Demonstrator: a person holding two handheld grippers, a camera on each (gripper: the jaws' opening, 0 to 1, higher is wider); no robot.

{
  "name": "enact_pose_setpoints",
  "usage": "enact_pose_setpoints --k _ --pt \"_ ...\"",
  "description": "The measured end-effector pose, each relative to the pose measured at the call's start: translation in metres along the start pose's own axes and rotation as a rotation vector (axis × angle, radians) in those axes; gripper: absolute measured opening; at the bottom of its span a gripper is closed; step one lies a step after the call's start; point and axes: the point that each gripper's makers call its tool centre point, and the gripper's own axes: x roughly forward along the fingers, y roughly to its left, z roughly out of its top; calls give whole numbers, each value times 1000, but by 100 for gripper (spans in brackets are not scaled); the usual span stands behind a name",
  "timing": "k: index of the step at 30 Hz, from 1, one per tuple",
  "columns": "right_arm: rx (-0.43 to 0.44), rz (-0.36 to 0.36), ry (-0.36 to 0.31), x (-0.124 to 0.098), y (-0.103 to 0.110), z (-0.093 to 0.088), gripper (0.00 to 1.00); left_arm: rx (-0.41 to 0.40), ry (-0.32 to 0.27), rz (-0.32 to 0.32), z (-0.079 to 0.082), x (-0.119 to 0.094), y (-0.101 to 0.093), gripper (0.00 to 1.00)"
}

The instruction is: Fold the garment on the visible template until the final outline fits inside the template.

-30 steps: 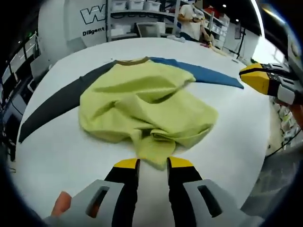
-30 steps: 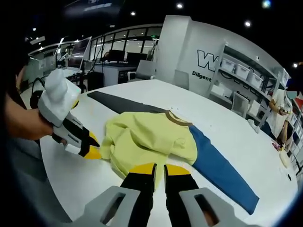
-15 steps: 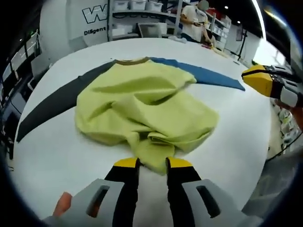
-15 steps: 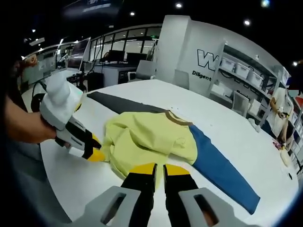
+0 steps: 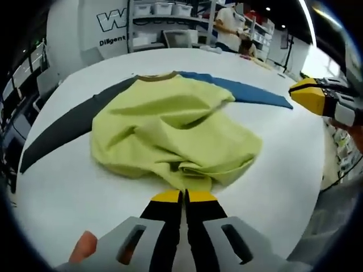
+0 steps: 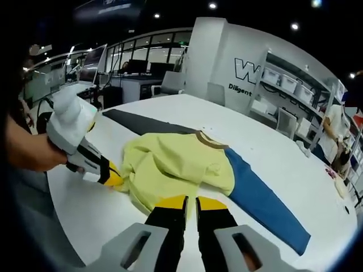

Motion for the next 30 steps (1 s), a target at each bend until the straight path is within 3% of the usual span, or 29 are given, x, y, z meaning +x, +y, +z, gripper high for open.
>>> enact_pose_setpoints --k 17,25,28,30 --pt "-1 -2 13 1 -1 -3 1 -63 -116 -11 31 -45 16 0" --pt "8 -6 12 0 -2 -2 3 -77 -147 -2 34 -60 26 0" --pt "18 -9 10 -2 -5 -2 11 -82 -149 1 33 -63 28 0" --pt "57 10 2 -4 -5 1 27 -88 -148 3 31 -64 31 0"
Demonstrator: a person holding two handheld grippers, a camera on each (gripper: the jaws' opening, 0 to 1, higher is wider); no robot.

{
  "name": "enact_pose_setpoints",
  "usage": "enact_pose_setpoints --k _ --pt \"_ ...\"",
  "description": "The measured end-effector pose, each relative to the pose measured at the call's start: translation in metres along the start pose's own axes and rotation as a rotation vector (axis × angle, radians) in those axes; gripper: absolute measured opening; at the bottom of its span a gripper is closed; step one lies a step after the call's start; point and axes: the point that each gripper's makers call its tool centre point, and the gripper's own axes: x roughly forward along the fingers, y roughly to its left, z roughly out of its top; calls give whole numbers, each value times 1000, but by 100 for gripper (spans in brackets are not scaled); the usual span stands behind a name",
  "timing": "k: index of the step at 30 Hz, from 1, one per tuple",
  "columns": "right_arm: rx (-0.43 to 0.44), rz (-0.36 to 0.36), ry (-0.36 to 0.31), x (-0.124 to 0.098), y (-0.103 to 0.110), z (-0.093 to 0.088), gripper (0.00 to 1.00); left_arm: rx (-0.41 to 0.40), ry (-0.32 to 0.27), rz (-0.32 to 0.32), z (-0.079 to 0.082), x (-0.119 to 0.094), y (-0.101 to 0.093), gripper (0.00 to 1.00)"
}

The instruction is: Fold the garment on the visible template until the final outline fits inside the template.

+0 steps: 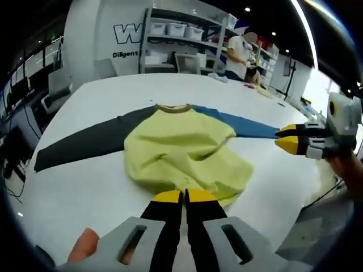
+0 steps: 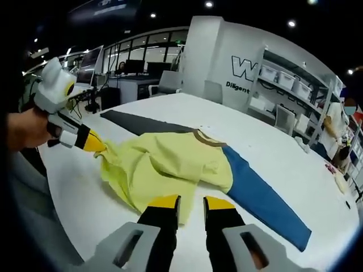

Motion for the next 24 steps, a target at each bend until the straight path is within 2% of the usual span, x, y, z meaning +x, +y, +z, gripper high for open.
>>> enact_pose_setpoints --k 1,2,3,4,5,6,7,9,17,24 --pt "6 12 -6 0 1 1 42 -4 1 1 -1 0 1 0" --pt "10 15 -9 0 1 2 69 -6 1 1 -1 0 1 0" --pt "46 15 -28 3 2 3 88 -11 1 2 -2 0 2 0" --pt "73 9 -35 4 1 2 99 -15 2 1 -3 0 3 0" --pt "92 5 -38 4 0 1 97 -20 1 0 -3 -1 3 0" --pt "95 7 -31 3 -2 -2 100 -22 1 0 -3 -1 3 0" --pt "164 32 -32 3 2 -6 99 -27 0 1 -4 -1 3 0" --pt "194 44 -29 4 0 -10 99 -29 -2 -1 -4 -2 3 0" --pt "172 35 -26 3 -2 -10 99 -33 -9 -5 -1 -9 5 0" --pt "120 60 16 7 6 -20 96 -41 -18 -13 3 -16 7 0"
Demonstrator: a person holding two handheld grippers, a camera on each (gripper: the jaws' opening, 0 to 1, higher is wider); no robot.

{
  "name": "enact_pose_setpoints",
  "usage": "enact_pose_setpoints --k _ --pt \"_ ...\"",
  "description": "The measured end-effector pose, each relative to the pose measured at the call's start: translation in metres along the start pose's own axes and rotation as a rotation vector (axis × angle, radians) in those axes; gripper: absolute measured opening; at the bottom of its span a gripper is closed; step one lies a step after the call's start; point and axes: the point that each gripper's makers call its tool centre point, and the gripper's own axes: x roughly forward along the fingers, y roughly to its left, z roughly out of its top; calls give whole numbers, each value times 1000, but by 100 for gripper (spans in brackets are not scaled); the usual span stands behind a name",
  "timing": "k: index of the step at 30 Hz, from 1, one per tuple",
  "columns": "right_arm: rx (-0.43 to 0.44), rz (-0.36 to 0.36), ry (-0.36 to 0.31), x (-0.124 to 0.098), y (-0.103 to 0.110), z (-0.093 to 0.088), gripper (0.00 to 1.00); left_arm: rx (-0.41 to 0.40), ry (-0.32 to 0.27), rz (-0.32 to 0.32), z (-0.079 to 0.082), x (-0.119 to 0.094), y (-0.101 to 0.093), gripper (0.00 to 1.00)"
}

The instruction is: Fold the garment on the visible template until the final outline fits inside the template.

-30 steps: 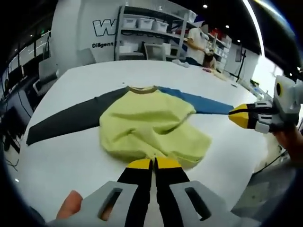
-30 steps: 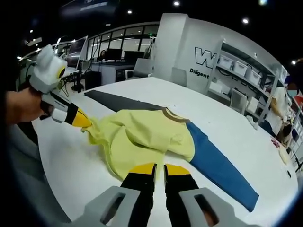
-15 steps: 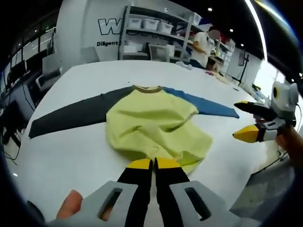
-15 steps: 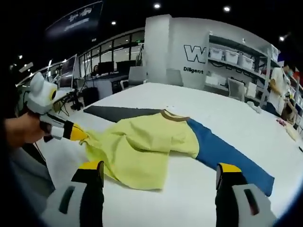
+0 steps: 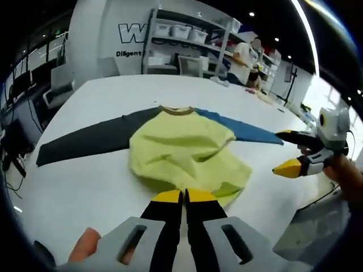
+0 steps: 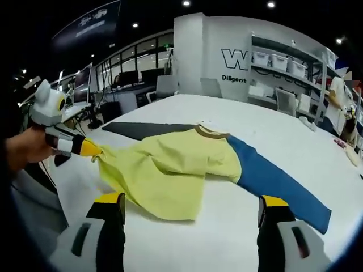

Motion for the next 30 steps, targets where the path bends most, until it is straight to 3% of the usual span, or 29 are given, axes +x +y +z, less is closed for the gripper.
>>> enact_pose_setpoints --k 3,5,7,8,13,16,18,19,21,24,26,30 --pt "-28 20 11 2 5 -3 90 -19 -9 -4 3 -3 2 0" --pt "-40 97 56 3 20 -11 73 -20 -12 -4 5 -4 2 0" --pt "-73 89 83 6 21 -16 64 -25 -13 -7 7 -4 2 0" --pt "-155 108 89 9 25 -18 60 -26 -18 -9 10 -5 1 0" --pt "-299 144 124 13 28 -24 17 -22 -32 -13 19 -6 0 0" --pt "-365 187 112 18 31 -25 18 -25 -40 -18 23 -5 -1 0" --pt "-427 176 121 19 27 -28 16 -28 -41 -20 24 -5 -1 0" --pt "-517 187 141 21 27 -34 9 -32 -44 -23 26 -5 -2 0" --pt "-650 146 157 25 21 -38 0 -33 -49 -25 27 -5 -3 0" --pt "-765 186 149 30 32 -45 5 -37 -56 -30 31 -4 -3 0" --pt "-893 187 144 35 35 -46 8 -48 -58 -36 34 -4 -4 0" --pt "-989 182 161 43 35 -52 10 -54 -68 -44 40 -4 -6 0"
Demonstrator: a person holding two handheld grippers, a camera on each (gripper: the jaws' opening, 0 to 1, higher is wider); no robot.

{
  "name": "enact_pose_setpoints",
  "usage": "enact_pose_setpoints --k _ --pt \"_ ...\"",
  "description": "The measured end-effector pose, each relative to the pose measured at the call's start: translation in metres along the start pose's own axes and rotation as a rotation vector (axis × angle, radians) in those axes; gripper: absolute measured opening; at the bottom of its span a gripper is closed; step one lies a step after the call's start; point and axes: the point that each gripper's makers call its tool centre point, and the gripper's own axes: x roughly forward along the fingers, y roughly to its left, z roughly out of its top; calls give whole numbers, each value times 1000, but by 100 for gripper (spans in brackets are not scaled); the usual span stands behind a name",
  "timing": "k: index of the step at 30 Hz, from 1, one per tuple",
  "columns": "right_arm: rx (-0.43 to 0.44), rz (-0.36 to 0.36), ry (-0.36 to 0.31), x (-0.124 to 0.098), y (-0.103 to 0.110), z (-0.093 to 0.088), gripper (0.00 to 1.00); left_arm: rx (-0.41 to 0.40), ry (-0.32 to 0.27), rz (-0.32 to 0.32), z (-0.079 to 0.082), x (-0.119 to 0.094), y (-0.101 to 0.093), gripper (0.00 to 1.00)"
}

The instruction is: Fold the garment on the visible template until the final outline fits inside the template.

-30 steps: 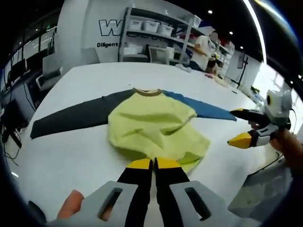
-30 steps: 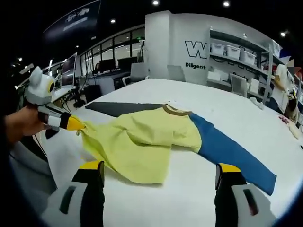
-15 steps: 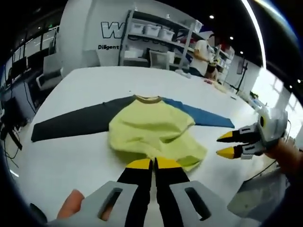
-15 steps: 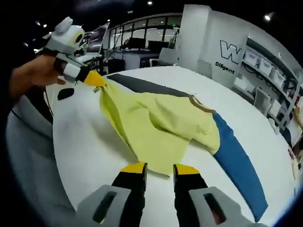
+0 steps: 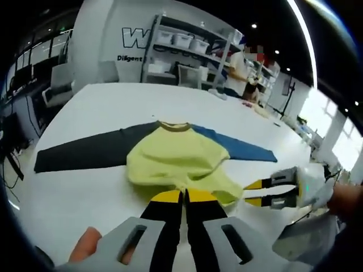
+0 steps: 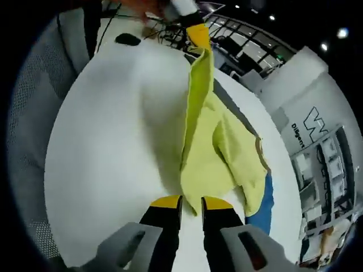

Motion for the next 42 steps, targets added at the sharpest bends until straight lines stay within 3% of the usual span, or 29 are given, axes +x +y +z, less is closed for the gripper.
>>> enact_pose_setpoints --k 11,22,29,42 --pt "-130 -39 68 16 -9 -14 9 -19 -25 -16 14 -3 -4 0" --pt "-21 -79 37 15 -26 -17 0 -46 -45 -3 22 -7 5 0" --pt "-30 -125 28 -1 -39 -14 0 -53 -49 13 23 -9 12 0" --pt "-132 -248 38 -54 -69 2 0 -60 -37 19 13 -11 19 0"
